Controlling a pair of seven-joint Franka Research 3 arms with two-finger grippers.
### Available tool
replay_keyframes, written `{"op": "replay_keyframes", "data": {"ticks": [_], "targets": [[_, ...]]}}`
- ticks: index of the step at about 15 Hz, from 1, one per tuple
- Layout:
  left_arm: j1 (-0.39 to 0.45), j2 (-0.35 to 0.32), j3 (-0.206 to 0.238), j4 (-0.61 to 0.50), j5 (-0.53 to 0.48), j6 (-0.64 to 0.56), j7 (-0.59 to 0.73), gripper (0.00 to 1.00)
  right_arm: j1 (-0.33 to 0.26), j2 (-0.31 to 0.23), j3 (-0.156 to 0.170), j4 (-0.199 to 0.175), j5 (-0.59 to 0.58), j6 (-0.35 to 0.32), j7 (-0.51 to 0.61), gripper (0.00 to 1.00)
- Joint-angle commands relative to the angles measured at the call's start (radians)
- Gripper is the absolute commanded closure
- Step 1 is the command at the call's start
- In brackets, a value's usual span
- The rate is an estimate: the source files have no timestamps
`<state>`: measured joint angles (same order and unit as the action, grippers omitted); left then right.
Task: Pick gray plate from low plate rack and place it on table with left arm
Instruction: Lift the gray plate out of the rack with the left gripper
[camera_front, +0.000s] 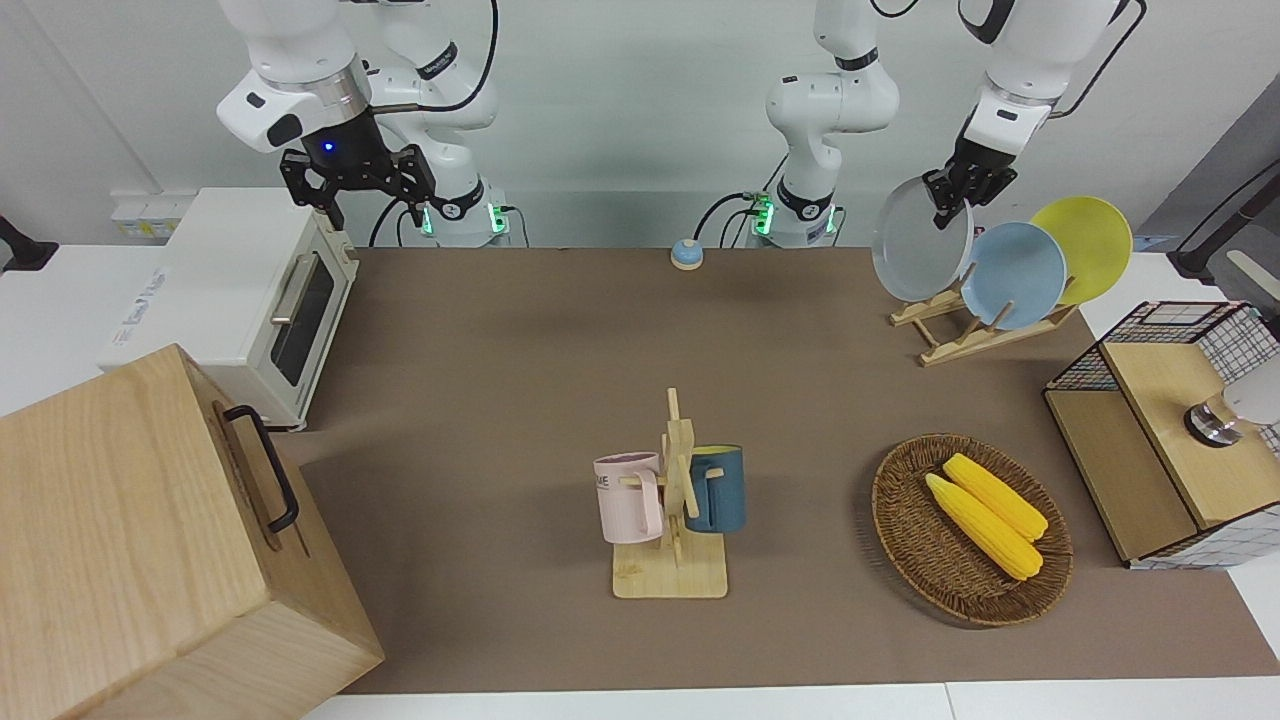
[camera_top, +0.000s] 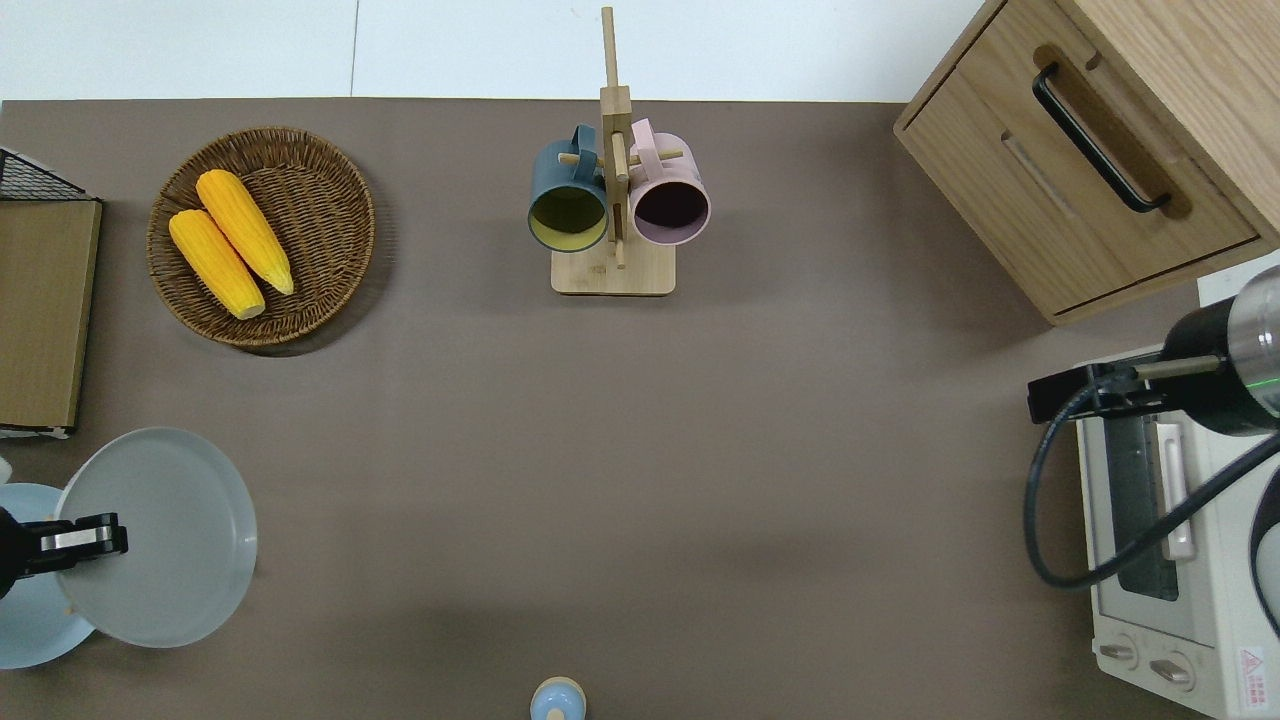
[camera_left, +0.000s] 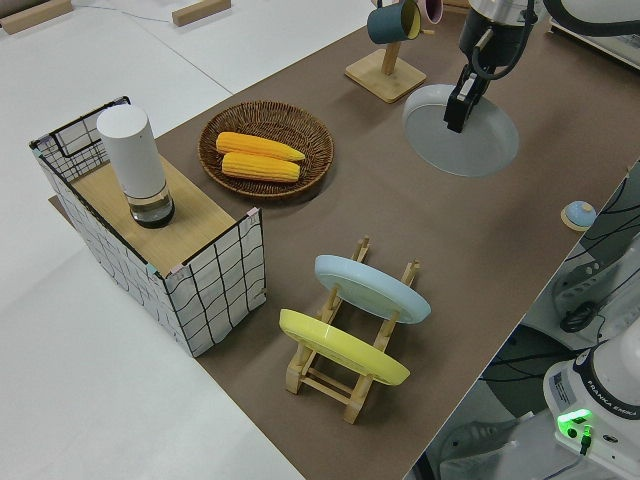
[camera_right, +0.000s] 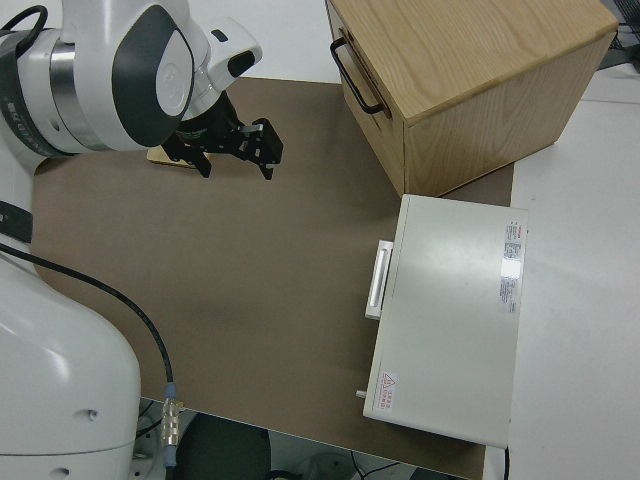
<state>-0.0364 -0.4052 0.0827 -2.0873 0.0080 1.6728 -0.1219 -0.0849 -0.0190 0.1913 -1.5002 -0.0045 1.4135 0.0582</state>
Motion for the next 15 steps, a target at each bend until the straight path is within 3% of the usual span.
{"op": "replay_keyframes", "data": {"ticks": [1,5,15], "targets": [[-0.013,0.008,0.012,0.004,-0.098,-0.036,-0.007,1.0,-0.007,-0.002,0.005,0.006,0.006,-0.015,-0.001,0.013],[-0.014,0.017,0.012,-0.019,-0.215,-0.038,0.005,1.0,-0.007,-0.002,0.005,0.006,0.006,-0.015,0.0,0.011],[0.001,0.022,0.017,-0.141,-0.33,-0.001,0.183,1.0,-0.007,-0.002,0.007,0.006,0.006,-0.015,0.0,0.011]]}}
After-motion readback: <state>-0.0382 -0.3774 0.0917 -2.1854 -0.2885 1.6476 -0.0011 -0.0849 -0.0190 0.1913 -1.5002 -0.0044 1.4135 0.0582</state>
